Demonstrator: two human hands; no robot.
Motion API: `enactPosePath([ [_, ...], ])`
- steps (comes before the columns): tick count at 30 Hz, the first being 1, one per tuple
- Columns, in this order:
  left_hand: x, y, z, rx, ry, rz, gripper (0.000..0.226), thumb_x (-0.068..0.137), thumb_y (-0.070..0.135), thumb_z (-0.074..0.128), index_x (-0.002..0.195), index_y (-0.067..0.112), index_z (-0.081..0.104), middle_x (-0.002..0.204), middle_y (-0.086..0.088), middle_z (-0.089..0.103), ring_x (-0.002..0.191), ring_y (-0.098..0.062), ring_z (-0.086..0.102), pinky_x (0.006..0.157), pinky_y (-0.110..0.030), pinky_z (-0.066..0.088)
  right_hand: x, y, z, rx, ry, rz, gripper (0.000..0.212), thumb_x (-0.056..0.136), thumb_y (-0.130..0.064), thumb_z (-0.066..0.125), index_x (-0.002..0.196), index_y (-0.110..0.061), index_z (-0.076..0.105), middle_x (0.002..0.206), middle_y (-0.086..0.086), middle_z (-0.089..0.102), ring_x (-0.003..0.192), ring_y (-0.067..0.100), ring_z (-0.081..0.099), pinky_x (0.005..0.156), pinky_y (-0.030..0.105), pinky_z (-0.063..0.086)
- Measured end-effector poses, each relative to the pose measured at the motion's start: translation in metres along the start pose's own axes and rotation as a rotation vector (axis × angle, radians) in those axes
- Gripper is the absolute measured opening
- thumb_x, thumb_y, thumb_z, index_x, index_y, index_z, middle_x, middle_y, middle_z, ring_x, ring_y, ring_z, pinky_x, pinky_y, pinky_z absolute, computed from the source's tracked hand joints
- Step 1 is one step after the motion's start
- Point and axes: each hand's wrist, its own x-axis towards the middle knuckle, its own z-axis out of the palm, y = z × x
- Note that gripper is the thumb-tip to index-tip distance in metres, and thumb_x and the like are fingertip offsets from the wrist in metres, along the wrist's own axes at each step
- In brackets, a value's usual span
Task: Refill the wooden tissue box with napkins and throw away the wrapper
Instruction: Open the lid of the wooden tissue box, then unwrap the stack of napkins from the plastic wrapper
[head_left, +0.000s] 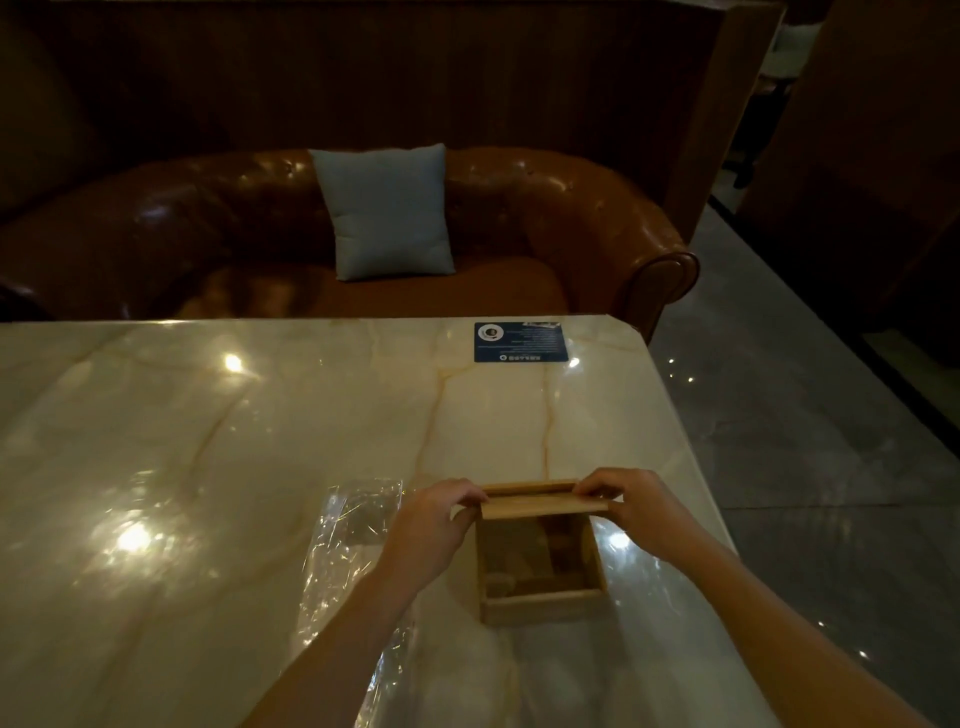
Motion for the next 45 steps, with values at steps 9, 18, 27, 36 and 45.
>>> enactPosePath([
  [9,0.02,0.011,0.0,0.025,0.063,-0.115,0.017,0.081,0.004,0.059,0.091,0.011,0.071,0.093,-0.01,0.074,0.089,-0.027,0.065,0.073,-0.029,0.047,0.019,-0.003,0.012,0.067,0.049,0.124,0.021,0.094,-0.013,0.047,0.107,-0.005,0.062,0.105,0.011,0.067,0.092,0.018,0.06,0.083,0.024,0.047],
  [18,0.024,0.017,-0.001,0.037,0.054,-0.189,0.013,0.085,0.012,0.059,0.091,0.009,0.07,0.095,-0.012,0.072,0.09,-0.028,0.064,0.074,-0.032,0.046,0.024,-0.005,0.018,0.064,0.084,0.203,0.019,0.095,-0.021,0.046,0.099,-0.008,0.06,0.09,0.003,0.06,0.081,0.014,0.056,0.074,0.021,0.044],
  [27,0.009,0.013,-0.005,-0.06,0.087,-0.235,0.022,0.086,0.024,0.061,0.104,0.012,0.066,0.104,-0.007,0.071,0.092,-0.016,0.063,0.08,-0.023,0.045,0.008,-0.017,0.021,-0.146,0.256,0.267,0.025,0.094,-0.031,0.047,0.076,-0.018,0.057,0.071,-0.001,0.057,0.064,0.011,0.054,0.065,0.024,0.043],
  [36,-0.028,-0.002,-0.037,0.188,0.163,-0.183,0.036,0.088,0.037,0.052,0.122,0.024,0.055,0.127,0.002,0.059,0.116,-0.018,0.053,0.095,-0.031,0.042,-0.008,-0.064,0.026,-0.225,0.095,0.019,0.023,0.092,-0.038,0.049,0.104,-0.021,0.058,0.095,-0.001,0.064,0.084,0.013,0.061,0.077,0.027,0.052],
  [45,-0.075,-0.035,-0.05,0.289,0.184,-0.251,0.043,0.088,0.036,0.052,0.128,0.024,0.049,0.134,0.001,0.052,0.124,-0.02,0.046,0.1,-0.032,0.039,-0.006,-0.113,0.107,-0.363,-0.103,-0.258,0.05,0.091,-0.036,0.048,0.135,-0.016,0.037,0.14,0.004,0.044,0.126,0.019,0.043,0.105,0.034,0.034],
])
